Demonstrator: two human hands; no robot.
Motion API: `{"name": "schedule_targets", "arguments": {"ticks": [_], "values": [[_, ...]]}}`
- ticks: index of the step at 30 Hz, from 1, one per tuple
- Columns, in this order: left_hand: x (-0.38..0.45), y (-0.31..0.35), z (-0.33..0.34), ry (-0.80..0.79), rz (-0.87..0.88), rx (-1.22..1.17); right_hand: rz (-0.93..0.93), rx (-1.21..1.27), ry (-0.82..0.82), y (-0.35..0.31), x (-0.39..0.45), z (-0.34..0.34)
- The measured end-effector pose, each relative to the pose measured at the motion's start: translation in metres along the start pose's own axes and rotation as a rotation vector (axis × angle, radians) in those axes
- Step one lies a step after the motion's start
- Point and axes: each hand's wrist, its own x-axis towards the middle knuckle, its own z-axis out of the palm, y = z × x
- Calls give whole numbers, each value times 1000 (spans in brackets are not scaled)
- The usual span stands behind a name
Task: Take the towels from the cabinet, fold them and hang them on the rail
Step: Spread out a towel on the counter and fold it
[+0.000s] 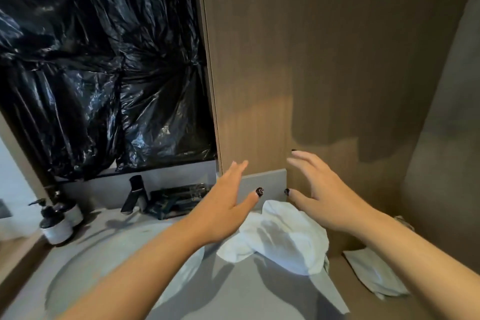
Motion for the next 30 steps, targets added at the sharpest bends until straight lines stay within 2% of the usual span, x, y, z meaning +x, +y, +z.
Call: {"name": "schedule_targets", "arguments": {"ticks": [5,13,20,23,28,30], "values": [[22,-54,45,-34,-96,-121,51,-18,-133,42,12,45],[69,-127,137,-113,-370,-214,165,-22,-354,141,45,123],[107,-161,192,-313,-374,-103,225,124,-627,186,63,194],[109,-173,207,-344,-409,-75,280,163,-640,187,66,216],[120,-174,229,-90,-646,-223,354,230,-509,185,77,242],[123,-172,231,-109,-648,-212,378,281,-460,186,77,246]]}}
